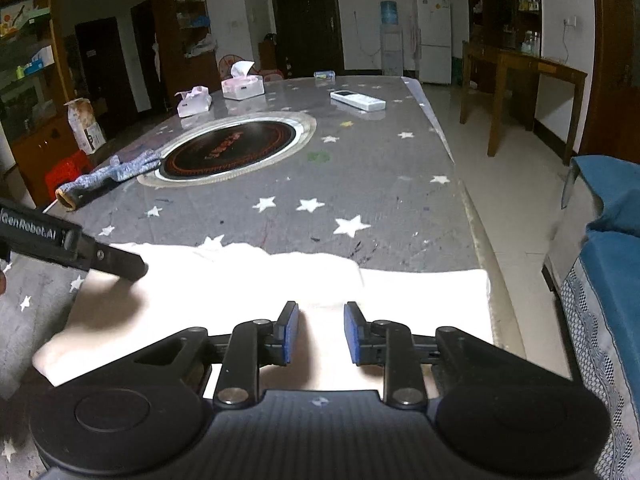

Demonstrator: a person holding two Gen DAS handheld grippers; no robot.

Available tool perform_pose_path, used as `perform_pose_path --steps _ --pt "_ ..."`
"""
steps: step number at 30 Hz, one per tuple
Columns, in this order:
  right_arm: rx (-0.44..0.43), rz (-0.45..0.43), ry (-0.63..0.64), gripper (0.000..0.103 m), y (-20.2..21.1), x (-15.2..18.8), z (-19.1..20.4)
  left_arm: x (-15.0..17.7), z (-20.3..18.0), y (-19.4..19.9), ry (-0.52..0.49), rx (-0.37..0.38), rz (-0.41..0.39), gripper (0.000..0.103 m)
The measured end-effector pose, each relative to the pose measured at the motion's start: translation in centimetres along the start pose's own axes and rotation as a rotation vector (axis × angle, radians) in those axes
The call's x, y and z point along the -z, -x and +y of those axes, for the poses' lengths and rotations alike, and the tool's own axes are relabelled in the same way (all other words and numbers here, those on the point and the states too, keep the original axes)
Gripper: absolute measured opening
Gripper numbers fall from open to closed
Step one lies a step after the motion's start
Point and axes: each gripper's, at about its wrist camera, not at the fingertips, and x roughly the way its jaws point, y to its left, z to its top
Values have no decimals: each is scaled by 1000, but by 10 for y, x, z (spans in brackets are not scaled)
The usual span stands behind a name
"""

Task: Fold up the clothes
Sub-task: 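Press the folded sweatshirt flat with both open grippers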

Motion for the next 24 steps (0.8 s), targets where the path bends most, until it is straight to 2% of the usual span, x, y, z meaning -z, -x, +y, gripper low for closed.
perform_pose_path --steps 6,7,9,12,16,18,24 --pt "-10 4 1 28 0 1 -3 -9 2 -14 -7 96 30 52" --pt "-12 5 1 29 0 1 -3 -9 1 -16 -14 120 30 49" --pt "-18 5 3 32 0 1 -3 -8 -1 -18 -42 154 18 36" --pt "-25 6 8 36 -1 0 -2 -4 -8 -14 -117 180 -26 24" --pt "-35 6 9 38 -1 0 -3 -1 -10 1 -179 246 -131 24" --pt "-40 5 7 38 -1 1 -4 -3 -11 4 -189 227 -147 25" --pt "-43 3 4 38 0 0 -5 -7 -12 8 -168 106 -176 26"
